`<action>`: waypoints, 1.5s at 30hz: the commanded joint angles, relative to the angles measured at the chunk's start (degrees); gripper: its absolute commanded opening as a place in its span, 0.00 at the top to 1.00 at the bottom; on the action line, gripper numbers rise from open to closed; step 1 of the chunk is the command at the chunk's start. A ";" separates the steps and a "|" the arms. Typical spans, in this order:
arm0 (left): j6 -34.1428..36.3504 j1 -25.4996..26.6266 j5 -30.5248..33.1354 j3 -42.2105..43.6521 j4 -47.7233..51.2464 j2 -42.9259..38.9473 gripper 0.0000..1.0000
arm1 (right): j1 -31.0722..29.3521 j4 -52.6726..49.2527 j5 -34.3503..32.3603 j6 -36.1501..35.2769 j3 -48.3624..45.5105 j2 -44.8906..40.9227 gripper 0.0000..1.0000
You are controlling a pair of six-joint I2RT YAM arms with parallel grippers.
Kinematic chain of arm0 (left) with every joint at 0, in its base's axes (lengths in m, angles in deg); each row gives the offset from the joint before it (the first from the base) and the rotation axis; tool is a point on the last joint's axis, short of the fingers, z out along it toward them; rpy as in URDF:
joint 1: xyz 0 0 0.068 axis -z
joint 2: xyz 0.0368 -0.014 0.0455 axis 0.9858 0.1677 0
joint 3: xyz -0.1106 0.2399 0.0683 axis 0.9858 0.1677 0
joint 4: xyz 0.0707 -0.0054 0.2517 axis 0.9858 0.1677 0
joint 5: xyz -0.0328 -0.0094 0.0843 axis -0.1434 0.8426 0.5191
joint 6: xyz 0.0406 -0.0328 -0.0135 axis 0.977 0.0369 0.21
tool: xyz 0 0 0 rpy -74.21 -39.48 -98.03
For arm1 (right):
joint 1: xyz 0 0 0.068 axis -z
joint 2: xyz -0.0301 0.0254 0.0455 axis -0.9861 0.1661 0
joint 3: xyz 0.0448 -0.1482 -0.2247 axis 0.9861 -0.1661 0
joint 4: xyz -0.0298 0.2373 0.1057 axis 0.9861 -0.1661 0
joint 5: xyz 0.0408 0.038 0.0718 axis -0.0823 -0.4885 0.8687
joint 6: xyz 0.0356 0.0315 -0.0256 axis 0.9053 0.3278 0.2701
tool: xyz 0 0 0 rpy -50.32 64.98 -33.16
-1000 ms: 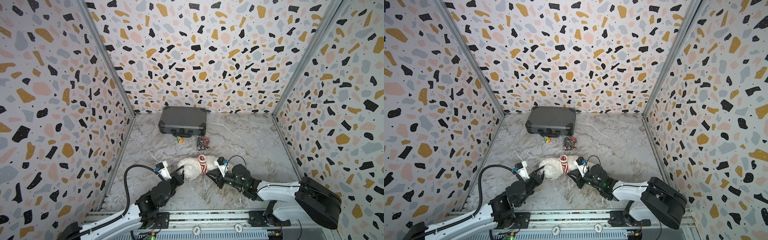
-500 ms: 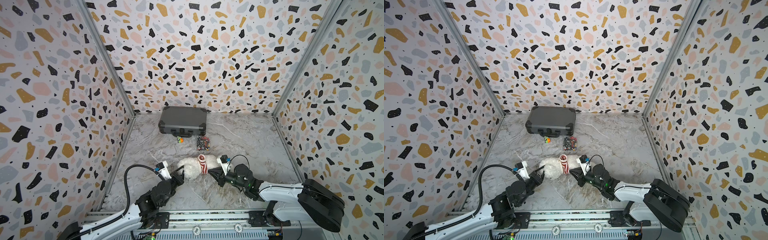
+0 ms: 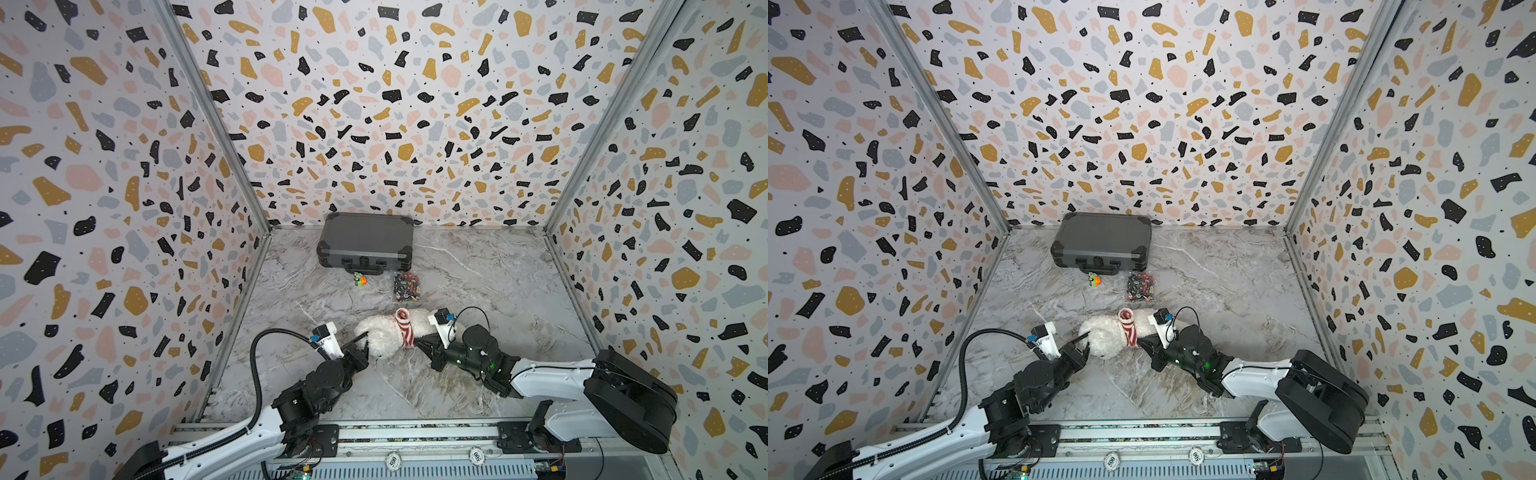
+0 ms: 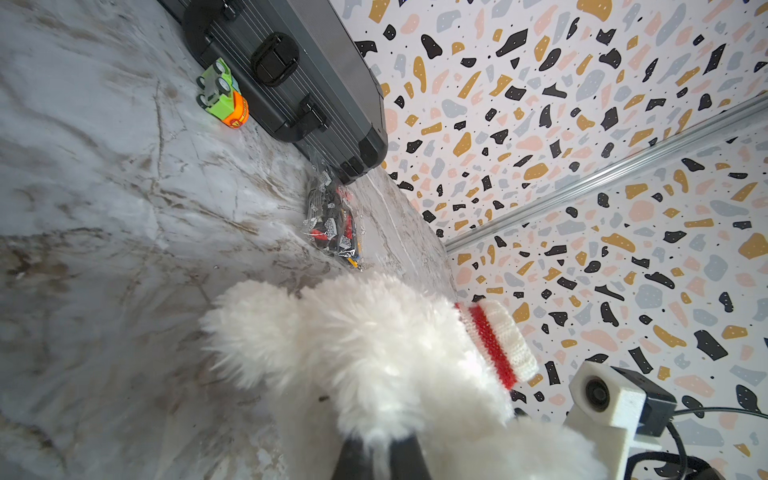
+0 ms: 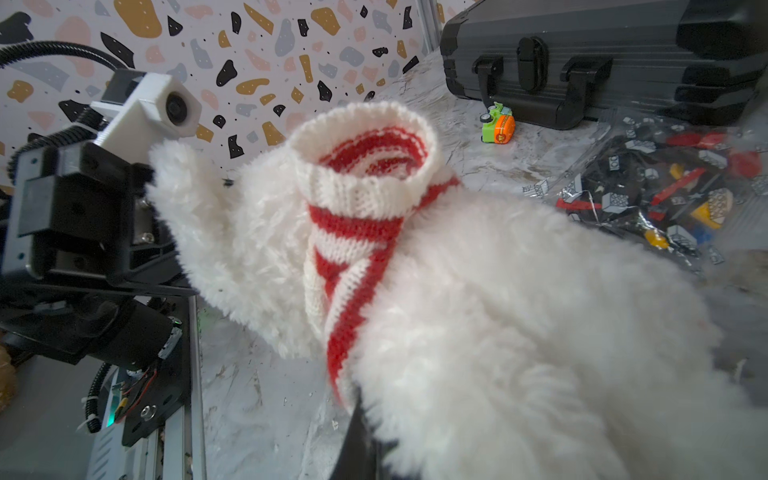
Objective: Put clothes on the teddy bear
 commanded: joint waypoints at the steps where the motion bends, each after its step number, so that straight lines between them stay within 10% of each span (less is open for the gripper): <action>1: 0.97 -0.14 0.18 -0.40 -2.13 -1.45 1.00 | -0.70 -1.73 -3.17 -1.53 1.27 -4.05 0.98; 14: 2.01 -0.51 2.60 1.67 2.91 -6.43 1.00 | -10.15 -10.80 -19.75 -5.45 -1.60 -22.30 1.00; 30: 14.00 -0.47 -1.52 4.74 -2.98 -11.70 1.00 | -4.32 -21.24 -28.43 6.54 -7.31 -37.36 1.00; 45: 13.93 -0.51 -1.69 5.04 -3.13 -10.99 1.00 | -4.04 -22.28 -6.58 2.13 -0.12 -25.25 0.80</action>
